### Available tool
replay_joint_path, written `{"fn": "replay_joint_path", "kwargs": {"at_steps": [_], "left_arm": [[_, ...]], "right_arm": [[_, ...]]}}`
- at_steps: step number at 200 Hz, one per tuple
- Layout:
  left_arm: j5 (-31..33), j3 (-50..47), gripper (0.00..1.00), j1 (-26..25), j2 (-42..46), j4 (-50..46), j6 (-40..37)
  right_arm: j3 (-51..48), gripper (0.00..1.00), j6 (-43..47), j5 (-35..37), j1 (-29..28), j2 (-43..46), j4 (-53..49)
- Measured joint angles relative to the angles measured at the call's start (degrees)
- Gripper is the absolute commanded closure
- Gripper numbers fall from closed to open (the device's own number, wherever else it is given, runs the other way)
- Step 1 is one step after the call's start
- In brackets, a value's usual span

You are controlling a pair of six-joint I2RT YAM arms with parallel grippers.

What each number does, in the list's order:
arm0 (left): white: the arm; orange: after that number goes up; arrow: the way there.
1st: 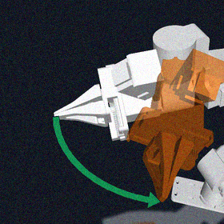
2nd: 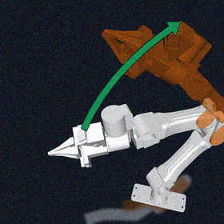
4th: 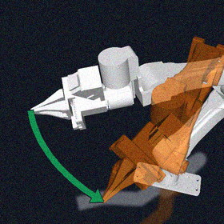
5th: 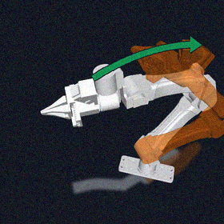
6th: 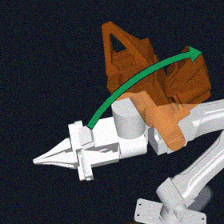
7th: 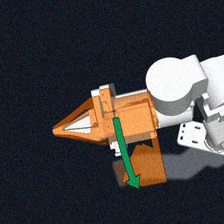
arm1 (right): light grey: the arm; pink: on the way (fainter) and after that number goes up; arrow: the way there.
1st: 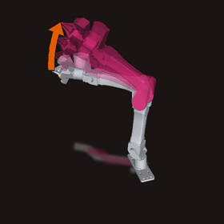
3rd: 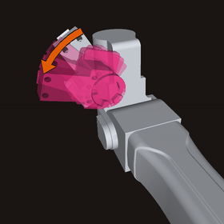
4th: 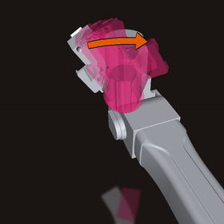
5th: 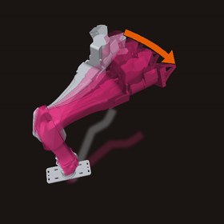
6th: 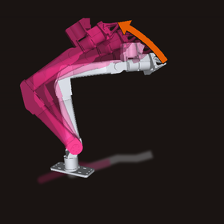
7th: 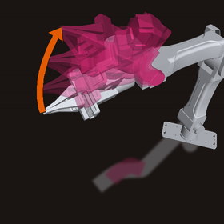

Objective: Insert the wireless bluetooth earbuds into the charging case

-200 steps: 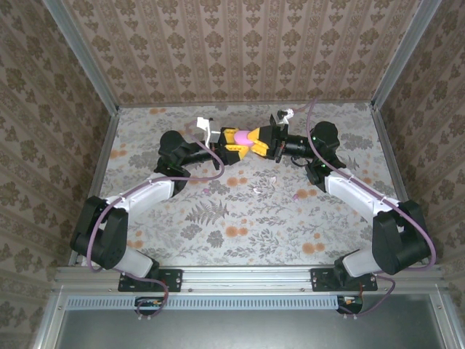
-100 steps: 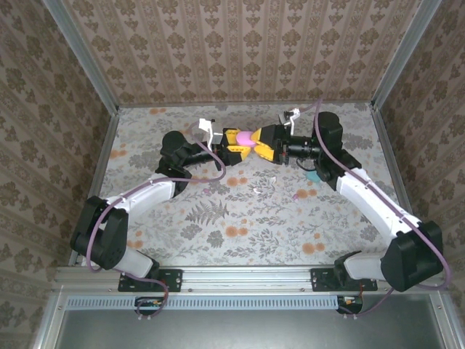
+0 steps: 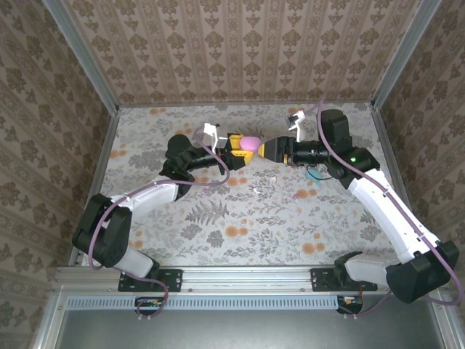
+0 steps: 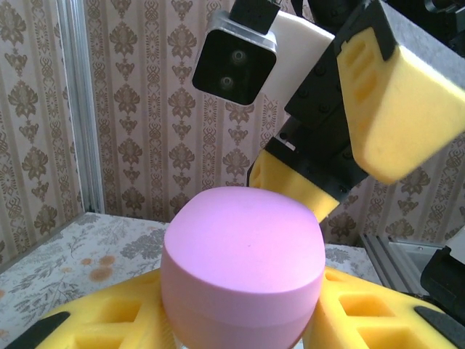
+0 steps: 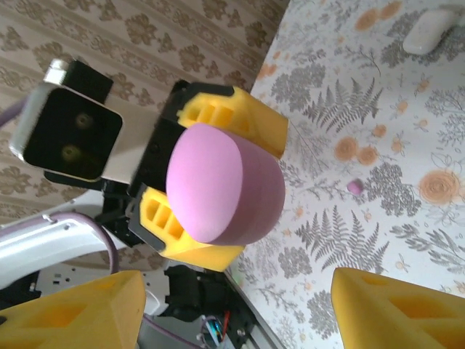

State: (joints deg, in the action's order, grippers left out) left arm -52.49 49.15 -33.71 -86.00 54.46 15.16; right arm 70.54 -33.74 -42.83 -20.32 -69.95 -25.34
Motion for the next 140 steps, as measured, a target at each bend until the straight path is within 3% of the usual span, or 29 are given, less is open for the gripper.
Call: {"fn": "replay_joint_path", "kwargs": {"at_steps": [140], "left_arm": [[0.04,0.0,0.58,-0.7,-0.02,-0.46,-0.46]], "right_arm": [[0.13,0.3,-0.24,3.43,-1.07,-2.78,-0.83]]}}
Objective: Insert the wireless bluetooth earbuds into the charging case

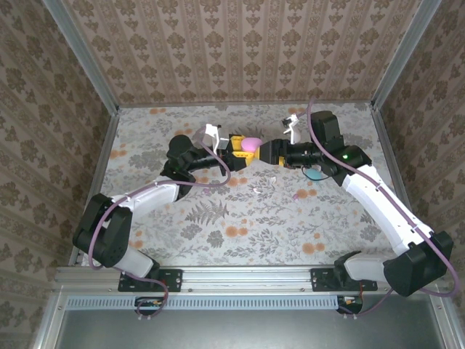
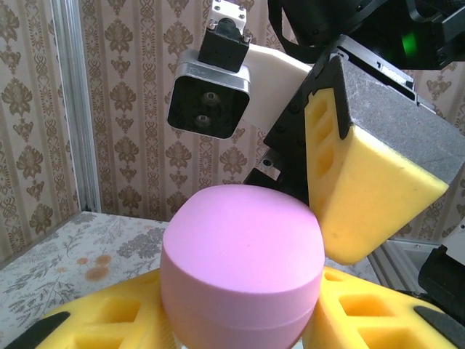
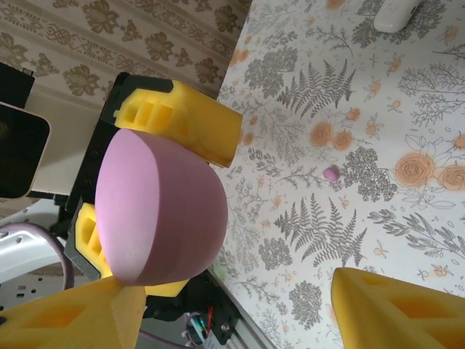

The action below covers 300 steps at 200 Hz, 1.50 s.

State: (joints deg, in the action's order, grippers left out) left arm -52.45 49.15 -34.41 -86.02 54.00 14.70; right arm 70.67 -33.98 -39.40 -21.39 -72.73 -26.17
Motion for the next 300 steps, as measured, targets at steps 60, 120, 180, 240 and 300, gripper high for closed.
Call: {"fn": "replay_joint_path", "kwargs": {"at_steps": [60,120,180,240,300], "left_arm": [[-0.48,-0.02,0.58,-0.07,0.0,-1.99,-1.07],[-1.38,-0.09,0.58,-0.13,0.26,-1.95,-1.51],[-0.92,-1.05,0.58,-0.11,0.9,-2.14,-2.51],[0.79,-4.52,0.58,0.24,2.84,-2.36,-3.72],[1.36,-5.29,0.58,0.42,5.57,-4.37,-4.7]], "right_arm": [[0.2,0.29,-2.97,0.37,0.9,0.13,4.07],[0.24,0.27,-5.57,2.86,1.55,-0.02,5.03],[0.52,0.27,-7.85,3.26,2.47,1.16,6.88],[-1.6,0.47,0.61,12.72,7.54,7.61,-3.41],[-10.05,0.54,4.61,23.23,8.26,-7.72,-17.05]]}}
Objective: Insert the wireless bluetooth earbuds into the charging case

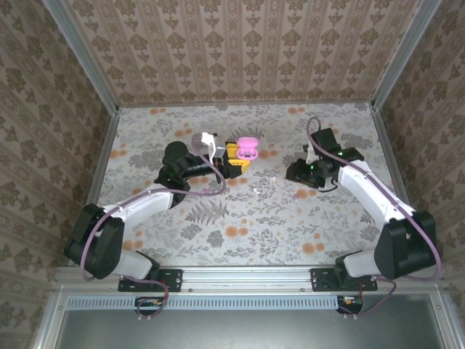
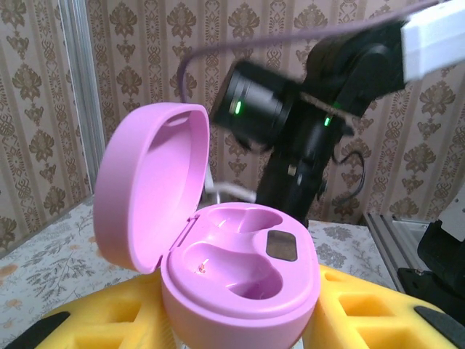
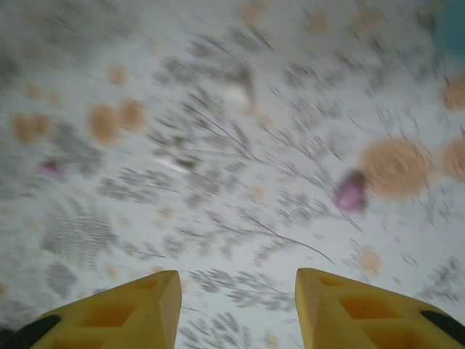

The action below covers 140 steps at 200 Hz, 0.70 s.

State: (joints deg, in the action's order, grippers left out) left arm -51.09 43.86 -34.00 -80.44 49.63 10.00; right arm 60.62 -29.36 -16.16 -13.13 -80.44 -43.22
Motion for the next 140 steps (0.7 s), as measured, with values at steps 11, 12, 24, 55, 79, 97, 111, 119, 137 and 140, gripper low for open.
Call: {"fn": "replay_joint_path", "kwargs": {"at_steps": [11,12,24,55,79,97,111,119,137,140], "left_arm": [[0.0,-0.02,0.58,0.0,0.17,-0.02,-0.07],[0.0,-0.02,0.58,0.0,0.17,-0.02,-0.07],[0.0,-0.02,0.58,0.0,0.17,-0.07,-0.2],[0.04,-0.2,0.57,0.0,0.17,-0.39,-0.42],[0.09,-0.33,0.57,0.0,0.17,-0.44,-0.63],[0.07,-0.33,0.58,0.0,0.17,-0.42,-0.63],[0.07,-0.33,0.57,0.0,0.17,-0.42,-0.66],[0.07,-0.33,0.58,0.0,0.17,-0.44,-0.66],[0.07,-0.33,0.58,0.02,0.17,-0.42,-0.66],[0.07,-0.33,0.57,0.02,0.17,-0.42,-0.66]], "right_arm": [[-1.2,0.54,-0.85,1.27,-0.13,-2.08,-0.83],[-1.31,0.54,-0.92,1.4,-0.15,-2.32,-0.92],[-2.05,0.54,-1.84,3.26,-0.61,-4.02,-1.09],[-2.62,0.57,-3.72,5.4,-1.95,-6.86,-0.72],[-2.62,0.55,-4.5,6.71,-2.86,-9.01,-0.28],[-2.62,0.54,-5.38,8.72,-3.56,-10.64,-0.31],[-2.62,0.54,-5.57,9.99,-3.85,-11.26,-0.31],[-2.6,0.55,-5.66,10.38,-3.91,-11.52,-0.28],[-2.6,0.57,-6.01,10.8,-3.91,-12.33,-0.04],[-2.6,0.57,-6.03,10.88,-3.91,-12.48,0.11]]}}
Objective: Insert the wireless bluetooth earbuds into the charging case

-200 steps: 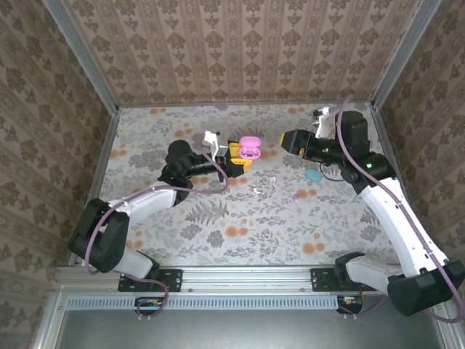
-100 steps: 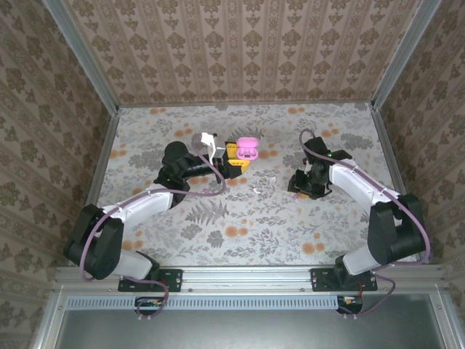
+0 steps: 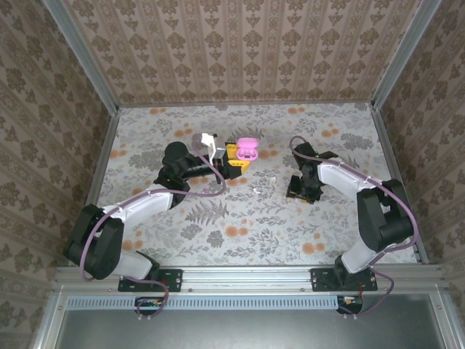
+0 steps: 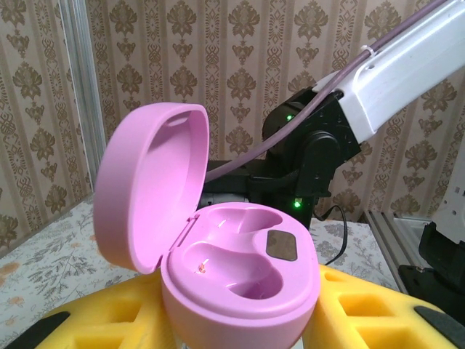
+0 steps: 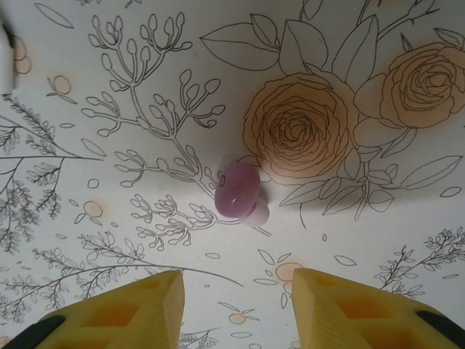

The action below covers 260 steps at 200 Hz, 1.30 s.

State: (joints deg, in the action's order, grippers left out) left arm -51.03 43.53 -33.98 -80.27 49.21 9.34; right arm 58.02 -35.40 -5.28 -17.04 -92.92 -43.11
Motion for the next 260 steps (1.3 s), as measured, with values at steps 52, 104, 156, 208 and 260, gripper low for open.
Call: {"fn": "replay_joint_path", "kwargs": {"at_steps": [52,104,156,208,260], "left_arm": [[0.0,0.0,0.58,0.0,0.0,-0.02,0.0],[-0.02,0.0,0.58,0.0,0.0,-0.02,0.0],[-0.13,0.0,0.58,0.35,0.0,-0.02,0.0],[-0.15,0.0,0.57,0.35,0.0,-0.04,0.0],[-0.15,0.0,0.58,0.35,0.0,-0.11,0.0]], "right_arm": [[0.28,0.6,-0.85,0.46,-0.11,-2.82,1.68],[1.27,0.61,-1.16,0.48,-0.13,-2.95,2.82],[1.31,0.62,-1.84,0.57,-0.31,-3.82,3.15],[1.53,0.62,-2.14,0.59,-0.66,-5.01,3.45],[1.77,0.63,-2.14,1.33,-0.66,-5.86,3.91]]}}
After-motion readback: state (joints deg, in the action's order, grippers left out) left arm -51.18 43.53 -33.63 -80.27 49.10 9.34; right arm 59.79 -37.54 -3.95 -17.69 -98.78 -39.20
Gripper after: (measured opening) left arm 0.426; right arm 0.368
